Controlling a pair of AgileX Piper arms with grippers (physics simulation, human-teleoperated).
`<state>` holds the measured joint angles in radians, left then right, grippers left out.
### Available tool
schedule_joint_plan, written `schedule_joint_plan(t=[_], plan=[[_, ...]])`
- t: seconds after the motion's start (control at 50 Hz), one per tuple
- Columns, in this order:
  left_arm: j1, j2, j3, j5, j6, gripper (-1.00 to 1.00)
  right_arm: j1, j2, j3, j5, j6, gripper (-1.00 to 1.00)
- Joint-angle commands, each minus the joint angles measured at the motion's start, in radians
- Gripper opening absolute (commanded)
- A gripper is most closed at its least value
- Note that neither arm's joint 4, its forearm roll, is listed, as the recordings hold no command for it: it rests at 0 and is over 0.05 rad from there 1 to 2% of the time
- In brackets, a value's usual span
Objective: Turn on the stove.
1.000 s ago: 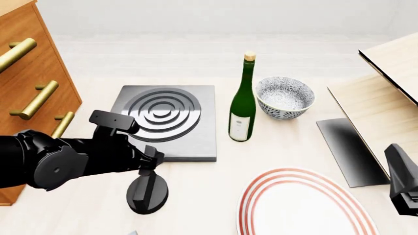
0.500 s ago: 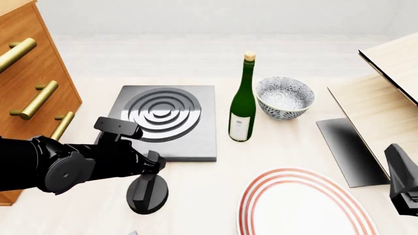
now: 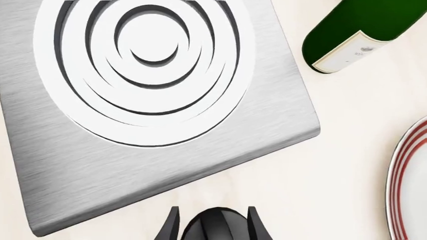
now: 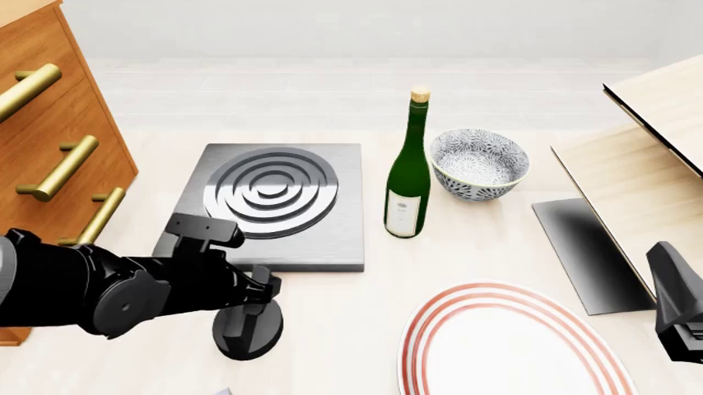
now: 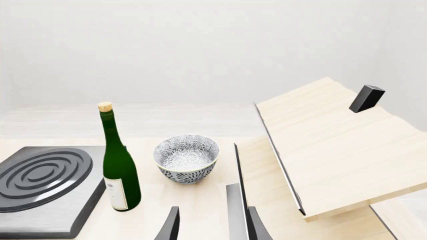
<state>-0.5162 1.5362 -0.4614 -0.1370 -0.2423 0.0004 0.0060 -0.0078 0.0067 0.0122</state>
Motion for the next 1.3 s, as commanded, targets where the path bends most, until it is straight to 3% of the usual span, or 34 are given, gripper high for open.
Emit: schedule_joint_plan(t=[0.02, 0.4, 0.7, 1.3], plan=[[0.005, 0.036, 0.012, -0.035, -0.009, 1.0, 0.0, 0.0, 0.0, 0.0, 0.0, 1.0], [0.004, 0.095, 0.029, -0.09, -0.028, 1.0, 0.0, 0.0, 0.0, 0.0, 0.0, 1.0], [-0.041, 0.123, 0.062, -0.124, -0.086, 1.0, 0.0, 0.0, 0.0, 0.0, 0.0, 1.0], [0.125, 0.03, 0.058, -0.055, 0.016, 1.0, 0.0, 0.0, 0.0, 0.0, 0.0, 1.0]])
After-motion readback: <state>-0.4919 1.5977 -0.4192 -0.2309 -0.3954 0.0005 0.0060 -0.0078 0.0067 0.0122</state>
